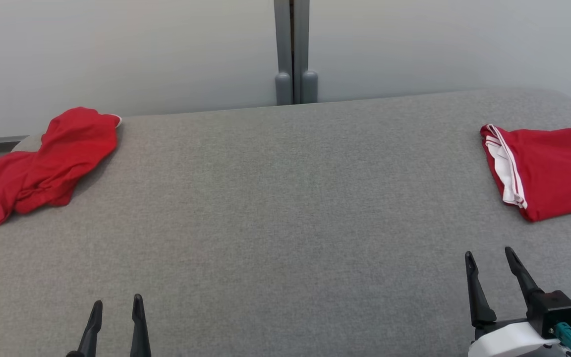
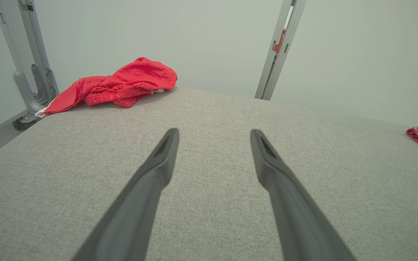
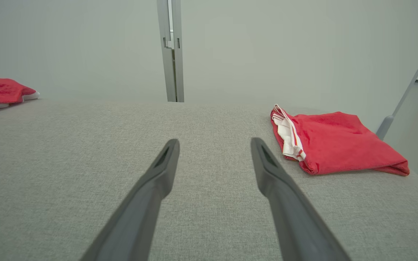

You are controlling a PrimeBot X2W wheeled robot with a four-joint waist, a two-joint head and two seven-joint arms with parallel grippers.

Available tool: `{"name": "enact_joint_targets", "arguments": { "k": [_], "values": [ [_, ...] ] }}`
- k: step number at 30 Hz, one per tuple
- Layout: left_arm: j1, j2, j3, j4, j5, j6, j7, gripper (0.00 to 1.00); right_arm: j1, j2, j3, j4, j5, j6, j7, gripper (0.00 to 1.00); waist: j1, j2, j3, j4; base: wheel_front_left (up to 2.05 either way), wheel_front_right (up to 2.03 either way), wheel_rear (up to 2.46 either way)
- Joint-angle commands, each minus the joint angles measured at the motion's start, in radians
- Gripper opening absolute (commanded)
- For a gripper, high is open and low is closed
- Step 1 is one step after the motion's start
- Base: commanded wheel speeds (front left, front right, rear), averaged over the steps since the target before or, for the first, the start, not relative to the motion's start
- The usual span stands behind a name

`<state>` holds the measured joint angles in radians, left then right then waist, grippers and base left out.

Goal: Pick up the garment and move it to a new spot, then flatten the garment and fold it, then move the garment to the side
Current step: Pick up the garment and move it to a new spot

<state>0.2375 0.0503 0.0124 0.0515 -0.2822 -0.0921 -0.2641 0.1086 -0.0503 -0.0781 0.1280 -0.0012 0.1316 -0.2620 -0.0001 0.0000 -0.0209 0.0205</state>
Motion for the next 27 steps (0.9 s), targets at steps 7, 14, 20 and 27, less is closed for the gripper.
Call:
{"name": "enact_joint_targets", "arguments": {
  "k": [7, 14, 20, 27],
  "values": [
    [0.011, 0.002, -0.001, 0.012, 0.023, -0.001, 0.000, 1.00, 0.030, 0.000, 0.041, 0.006, 0.039, -0.002, -0.004, 1.00, 0.0001, 0.0000, -0.035, 0.233, 0.00, 0.00, 0.00],
    [0.074, 0.001, 0.049, 0.001, 0.039, -0.006, 0.000, 1.00, -0.012, 0.000, 0.095, 0.014, 0.071, -0.002, -0.004, 1.00, 0.0001, 0.0000, -0.057, 0.398, 0.00, 0.00, 0.00],
    [0.082, 0.001, 0.084, -0.017, 0.046, -0.015, 0.000, 1.00, -0.025, -0.001, 0.117, 0.021, 0.073, -0.002, -0.004, 1.00, 0.0001, 0.0000, -0.053, 0.414, 0.00, 0.00, 0.00],
    [-0.012, 0.000, 0.026, 0.010, -0.019, -0.034, 0.000, 1.00, -0.027, -0.001, 0.116, 0.016, 0.054, -0.002, -0.004, 1.00, 0.0001, 0.0000, 0.028, 0.356, 0.00, 0.00, 0.00]
  ]
}}
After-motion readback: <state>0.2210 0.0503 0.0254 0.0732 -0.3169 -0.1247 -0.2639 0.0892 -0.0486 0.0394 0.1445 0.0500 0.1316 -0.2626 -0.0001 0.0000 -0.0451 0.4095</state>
